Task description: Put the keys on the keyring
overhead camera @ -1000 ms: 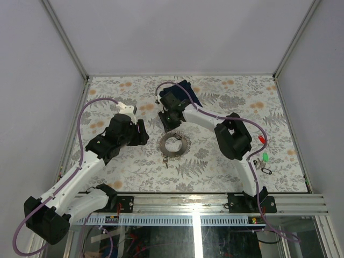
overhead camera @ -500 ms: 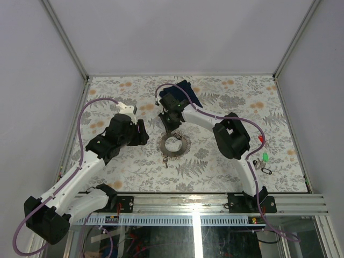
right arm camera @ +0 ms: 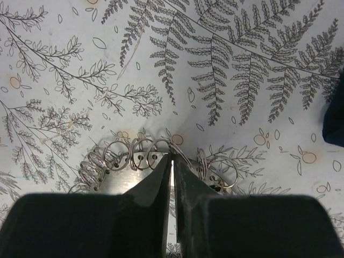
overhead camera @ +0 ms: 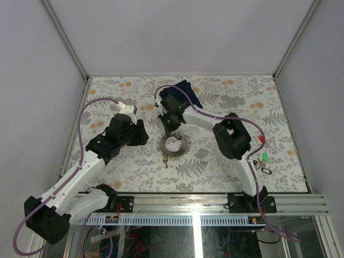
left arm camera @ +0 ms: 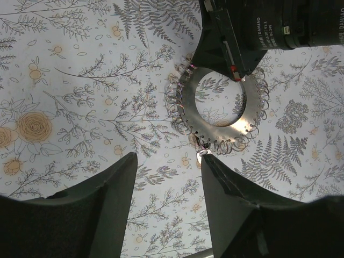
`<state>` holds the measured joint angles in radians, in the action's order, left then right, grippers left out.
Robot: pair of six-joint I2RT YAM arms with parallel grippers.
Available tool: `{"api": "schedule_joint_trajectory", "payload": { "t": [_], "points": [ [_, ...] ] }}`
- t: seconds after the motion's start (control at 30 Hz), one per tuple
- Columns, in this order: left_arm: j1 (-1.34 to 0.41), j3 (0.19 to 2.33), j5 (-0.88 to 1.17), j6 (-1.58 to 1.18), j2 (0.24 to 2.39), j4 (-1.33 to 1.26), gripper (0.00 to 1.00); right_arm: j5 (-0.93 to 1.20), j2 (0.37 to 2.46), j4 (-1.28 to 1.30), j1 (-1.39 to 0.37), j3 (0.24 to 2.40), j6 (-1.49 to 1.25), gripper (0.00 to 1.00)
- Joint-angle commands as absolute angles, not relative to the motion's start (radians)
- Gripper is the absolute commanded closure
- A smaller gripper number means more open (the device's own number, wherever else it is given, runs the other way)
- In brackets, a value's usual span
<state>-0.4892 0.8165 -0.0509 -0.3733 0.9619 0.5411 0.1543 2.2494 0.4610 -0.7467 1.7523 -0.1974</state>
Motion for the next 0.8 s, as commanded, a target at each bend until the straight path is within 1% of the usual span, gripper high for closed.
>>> {"api": "schedule_joint_trajectory", "payload": {
  "t": [0.0, 0.07, 0.2, 0.47, 0.63, 0.77],
  "points": [
    [-0.489, 0.812, -0.045, -0.370, 0.957, 0.522, 0.48, 0.123, 2.128, 0.423, -0.742, 1.749, -0.183, 0.84],
    [-0.489, 0.812, -0.045, -0.370, 0.958, 0.520, 0.48, 0.135, 2.142, 0.437, -0.743, 1.763, -0.182, 0.77],
    [-0.489, 0.814, -0.042, -0.369, 0.961, 0.520, 0.48, 0.184, 2.169, 0.454, -0.744, 1.782, -0.180, 0.71],
    [-0.490, 0.811, -0.043, -0.370, 0.960, 0.520, 0.48, 0.239, 2.183, 0.463, -0.744, 1.783, -0.179, 0.64],
    [-0.489, 0.813, -0.042, -0.370, 0.961, 0.519, 0.48, 0.240, 2.180, 0.460, -0.744, 1.774, -0.178, 0.63],
    [-0.489, 0.813, -0.042, -0.369, 0.961, 0.520, 0.48, 0.239, 2.189, 0.465, -0.744, 1.779, -0.178, 0.66]
  ]
}}
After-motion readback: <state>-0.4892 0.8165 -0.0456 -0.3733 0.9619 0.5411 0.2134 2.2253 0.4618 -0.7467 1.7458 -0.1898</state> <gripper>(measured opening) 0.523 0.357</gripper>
